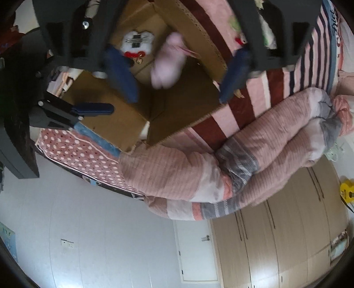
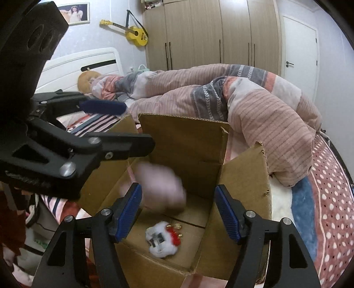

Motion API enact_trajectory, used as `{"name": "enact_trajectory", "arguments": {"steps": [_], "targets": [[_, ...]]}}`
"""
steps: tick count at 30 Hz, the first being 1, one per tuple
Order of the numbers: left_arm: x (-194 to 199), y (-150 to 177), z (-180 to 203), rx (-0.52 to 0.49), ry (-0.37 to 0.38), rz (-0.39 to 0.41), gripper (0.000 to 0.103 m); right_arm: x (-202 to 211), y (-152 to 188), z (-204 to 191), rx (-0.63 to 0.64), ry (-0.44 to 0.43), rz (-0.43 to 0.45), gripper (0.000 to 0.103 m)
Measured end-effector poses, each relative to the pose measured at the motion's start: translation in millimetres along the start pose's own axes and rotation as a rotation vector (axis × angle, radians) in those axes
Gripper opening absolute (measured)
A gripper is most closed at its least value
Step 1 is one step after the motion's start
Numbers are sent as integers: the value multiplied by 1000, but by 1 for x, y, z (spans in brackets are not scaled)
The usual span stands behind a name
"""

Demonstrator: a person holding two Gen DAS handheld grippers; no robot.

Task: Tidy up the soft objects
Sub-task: 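Carry both plushes over the cardboard box and open both tools to drop them, then grasp the green-lidded container with the right tool while the left grasps the white daisy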

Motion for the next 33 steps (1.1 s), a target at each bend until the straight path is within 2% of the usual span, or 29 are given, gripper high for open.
{"name": "enact_trajectory", "arguments": {"steps": [4, 6, 8, 13, 19, 24, 33], "targets": [[12, -2, -6, 18, 17, 24, 85, 4, -2, -6, -2, -8, -1, 65], [21, -2, -11, 21, 15, 44, 95, 7, -3, -10, 3, -4, 2, 65], [36, 1, -21, 32, 1, 75, 99, 11, -6, -16, 12, 0, 10, 65], [73, 14, -60, 90, -48, 118, 100, 24, -21, -43, 38, -16, 43, 66], [113, 49, -119, 160, -160, 146, 102, 28, -39, -101, 115, -53, 92, 72], [129, 92, -165, 213, -233, 125, 102, 12, -47, -150, 166, -108, 90, 72], [114, 159, -227, 293, -262, 60, 102, -54, -42, -212, 189, -206, -2, 72]]}}
Point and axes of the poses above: each gripper's, at about its wrist camera, not at the fingertips, and x roughly against the way its jaws point, z to its right, y to its underside, the point moved 5 cm from there along -x, roughly the way its jaws point, and after that the axes turned 5 degrees about x, right-handed, at the moved point
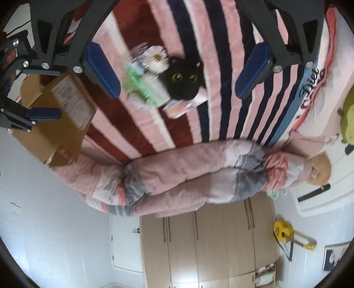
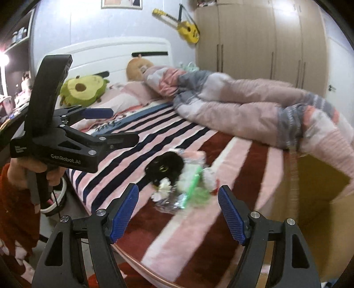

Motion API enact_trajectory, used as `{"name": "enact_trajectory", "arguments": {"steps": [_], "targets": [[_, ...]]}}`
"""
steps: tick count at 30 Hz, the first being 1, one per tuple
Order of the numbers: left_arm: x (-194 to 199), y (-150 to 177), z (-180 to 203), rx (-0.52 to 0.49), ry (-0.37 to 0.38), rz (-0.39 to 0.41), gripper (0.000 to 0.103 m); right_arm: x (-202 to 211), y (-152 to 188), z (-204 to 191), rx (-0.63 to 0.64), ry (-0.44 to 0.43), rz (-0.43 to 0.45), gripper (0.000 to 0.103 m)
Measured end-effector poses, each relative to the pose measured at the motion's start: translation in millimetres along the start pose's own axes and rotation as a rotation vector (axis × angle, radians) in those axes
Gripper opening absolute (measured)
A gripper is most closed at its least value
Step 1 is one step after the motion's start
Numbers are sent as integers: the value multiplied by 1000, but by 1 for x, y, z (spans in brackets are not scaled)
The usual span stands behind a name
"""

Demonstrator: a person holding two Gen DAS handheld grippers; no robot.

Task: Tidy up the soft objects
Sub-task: 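Grasp the green-lidded container with the right tool while the left grasps the white daisy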

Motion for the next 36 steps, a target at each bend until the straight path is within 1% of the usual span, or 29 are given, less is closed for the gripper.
{"name": "enact_trajectory", "arguments": {"steps": [4, 8, 10, 11, 13, 14, 15, 16, 17, 18, 21, 22, 23, 24, 26, 29, 31, 33, 35, 36], "targets": [[-23, 18, -19, 35, 12, -39, 102, -38, 3, -12, -1, -42, -57, 72], [-46, 36, -39, 74, 8, -67, 102, -78, 6, -22, 21, -87, -113, 71], [-55, 44, -45, 87, 24, -77, 102, -92, 9, -24, 22, -100, -133, 68], [-59, 48, -47, 93, 39, -83, 102, -101, 10, -24, 21, -107, -144, 65], [-67, 55, -46, 104, 81, -96, 100, -114, 14, -18, 14, -93, -158, 63], [-70, 57, -44, 104, 97, -102, 94, -117, 16, -12, -3, -72, -158, 63], [-74, 61, -41, 98, 117, -111, 83, -116, 18, -6, -23, -52, -153, 63], [-77, 63, -39, 92, 127, -120, 77, -115, 21, 5, -52, -11, -142, 63], [-83, 67, -35, 84, 143, -137, 68, -112, 24, 12, -72, 19, -135, 63], [-87, 70, -33, 80, 163, -152, 62, -109, 28, 23, -98, 49, -131, 63], [-98, 80, -20, 104, 288, -190, 61, -108, 37, 48, -171, 106, -146, 62], [-101, 83, -14, 109, 320, -199, 61, -111, 40, 54, -196, 113, -156, 62], [-104, 87, -8, 102, 334, -210, 53, -113, 42, 57, -216, 113, -166, 60], [-108, 90, -1, 86, 337, -221, 41, -117, 44, 60, -236, 113, -179, 56], [-116, 96, 9, 72, 347, -255, 31, -126, 47, 62, -266, 92, -189, 51], [-127, 101, 15, 81, 341, -283, 31, -136, 51, 68, -305, 89, -189, 50], [-129, 102, 15, 100, 350, -285, 32, -144, 53, 74, -334, 88, -189, 50], [-130, 102, 15, 115, 364, -289, 36, -149, 55, 76, -357, 62, -179, 50], [-132, 101, 18, 114, 373, -293, 36, -153, 55, 76, -370, 37, -167, 50], [-134, 102, 19, 108, 372, -297, 36, -155, 55, 76, -372, 23, -161, 48]]}}
Point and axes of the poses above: each gripper's, at about its wrist camera, not at the fingertips, and x roughly against the way its jaws point, z to its right, y to its underside, the point moved 5 cm from there along -x, roughly the way its jaws point, and after that the axes turned 5 degrees about x, right-handed, at the moved point
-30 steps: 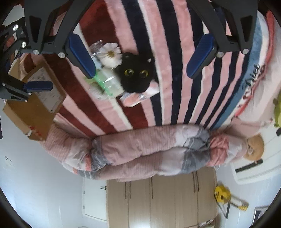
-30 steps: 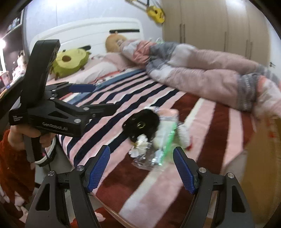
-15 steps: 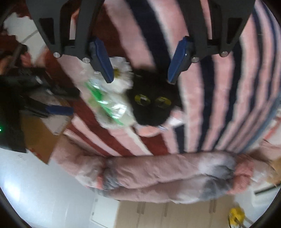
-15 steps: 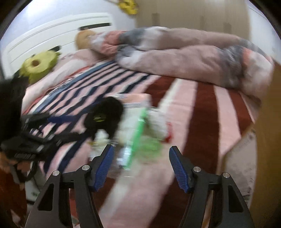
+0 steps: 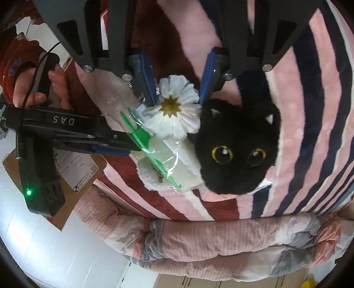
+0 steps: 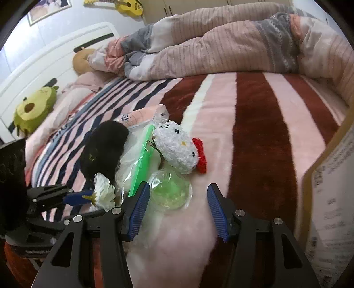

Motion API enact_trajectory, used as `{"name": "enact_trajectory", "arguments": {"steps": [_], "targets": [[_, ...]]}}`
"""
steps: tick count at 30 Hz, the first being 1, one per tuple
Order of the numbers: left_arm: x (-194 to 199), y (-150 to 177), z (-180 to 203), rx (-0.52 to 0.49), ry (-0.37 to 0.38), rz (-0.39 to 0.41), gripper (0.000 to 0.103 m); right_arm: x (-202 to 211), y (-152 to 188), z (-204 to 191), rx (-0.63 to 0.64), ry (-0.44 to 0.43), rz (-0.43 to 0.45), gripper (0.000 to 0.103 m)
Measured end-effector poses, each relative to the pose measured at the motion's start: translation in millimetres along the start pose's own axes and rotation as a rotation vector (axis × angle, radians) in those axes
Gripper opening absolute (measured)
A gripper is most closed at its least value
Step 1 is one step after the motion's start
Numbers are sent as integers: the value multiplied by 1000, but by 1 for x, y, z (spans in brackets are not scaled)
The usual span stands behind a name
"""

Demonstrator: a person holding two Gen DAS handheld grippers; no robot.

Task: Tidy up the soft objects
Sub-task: 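Grasp the green-lidded container with the right tool while the left grasps the white daisy, then carry the container and daisy into the box and open both tools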

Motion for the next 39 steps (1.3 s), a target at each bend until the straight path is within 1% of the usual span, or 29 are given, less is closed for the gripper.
{"name": "enact_trajectory", "arguments": {"steps": [1, 3, 4, 5, 6, 9, 15, 17, 21, 26, 29, 35, 39], "targets": [[-3, 0, 1, -5, -4, -3, 36, -2, 0, 0, -2, -13, 4, 45], [-5, 0, 2, -4, -2, 1, 35, -5, 0, 1, -5, -37, 4, 35], [-4, -1, 1, -2, 2, 5, 32, -6, 0, 0, -2, -40, 3, 34], [-4, 0, 1, -1, 10, 6, 25, -6, 0, -1, 1, -37, 4, 34], [-3, 0, 2, -1, 19, 4, 23, -5, 1, -2, 9, -34, 8, 34], [-1, 1, 4, -17, 8, 11, 20, 0, 2, -5, 22, -18, 19, 34], [13, 1, 8, -29, -16, 34, 20, 25, 1, -15, 38, 4, 63, 34], [23, 0, 11, -36, -25, 50, 20, 37, -1, -20, 49, 5, 83, 34], [47, -2, 19, -43, -44, 81, 20, 60, -6, -31, 53, -25, 106, 34], [86, -7, 35, -73, -83, 125, 20, 101, -13, -53, 107, -59, 162, 34], [107, -11, 48, -83, -96, 154, 20, 126, -19, -62, 140, -61, 199, 34], [136, -25, 82, -127, -126, 203, 20, 181, -29, -52, 157, -54, 283, 34], [145, -37, 116, -167, -119, 234, 20, 217, -28, -34, 154, -21, 335, 34]]}}
Point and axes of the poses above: each gripper's, at about its wrist camera, not at the fingertips, and x roughly against the way its jaws point, z to its right, y to its underside, the point moved 5 cm from there along -x, roughly the way its jaws point, and after that the axes turned 5 degrees about x, right-handed, at the moved point
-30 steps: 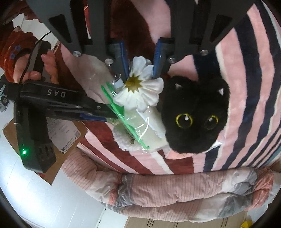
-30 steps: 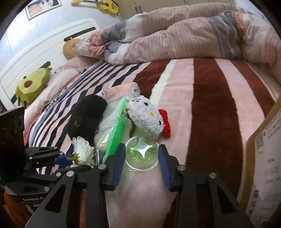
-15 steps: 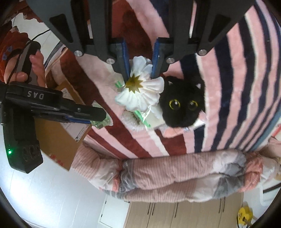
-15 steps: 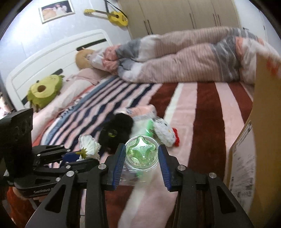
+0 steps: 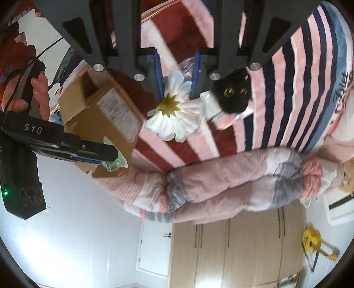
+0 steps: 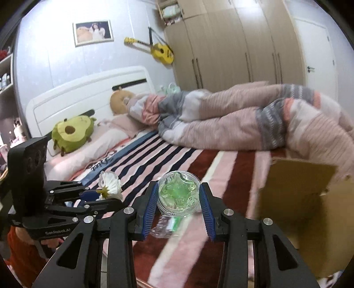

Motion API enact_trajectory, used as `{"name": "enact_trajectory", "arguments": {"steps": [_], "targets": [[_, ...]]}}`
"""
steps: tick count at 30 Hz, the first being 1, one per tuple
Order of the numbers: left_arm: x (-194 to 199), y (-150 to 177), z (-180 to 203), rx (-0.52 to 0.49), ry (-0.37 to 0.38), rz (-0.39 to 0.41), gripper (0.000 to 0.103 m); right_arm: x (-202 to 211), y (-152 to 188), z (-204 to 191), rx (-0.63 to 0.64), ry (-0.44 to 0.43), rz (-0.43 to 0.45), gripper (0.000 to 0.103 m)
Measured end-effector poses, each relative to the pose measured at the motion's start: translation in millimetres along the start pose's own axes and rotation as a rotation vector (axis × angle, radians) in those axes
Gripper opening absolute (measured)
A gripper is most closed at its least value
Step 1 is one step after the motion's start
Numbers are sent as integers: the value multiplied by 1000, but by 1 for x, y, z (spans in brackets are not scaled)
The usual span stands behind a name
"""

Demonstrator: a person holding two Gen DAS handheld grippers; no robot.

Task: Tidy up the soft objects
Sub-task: 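Carry the container and daisy into the box and open both tools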

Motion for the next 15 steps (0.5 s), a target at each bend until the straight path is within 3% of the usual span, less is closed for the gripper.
{"name": "enact_trajectory", "arguments": {"steps": [6, 15], "targets": [[-9, -27, 53, -61, 36, 23, 20, 42, 4, 41, -12, 72, 26, 34], [-57, -62, 136, -149, 113, -3, 20, 77, 35, 111, -19, 169, -6, 34]]}}
Point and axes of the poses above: each gripper's, at about its wrist camera, not at the fingertips, and x roughly against the way its jaws point, z to its right, y to its underside, the point moved 5 cm from there along -x, roughly the way its jaws point, and after that the axes turned 5 degrees about x, right-handed, at the moved point
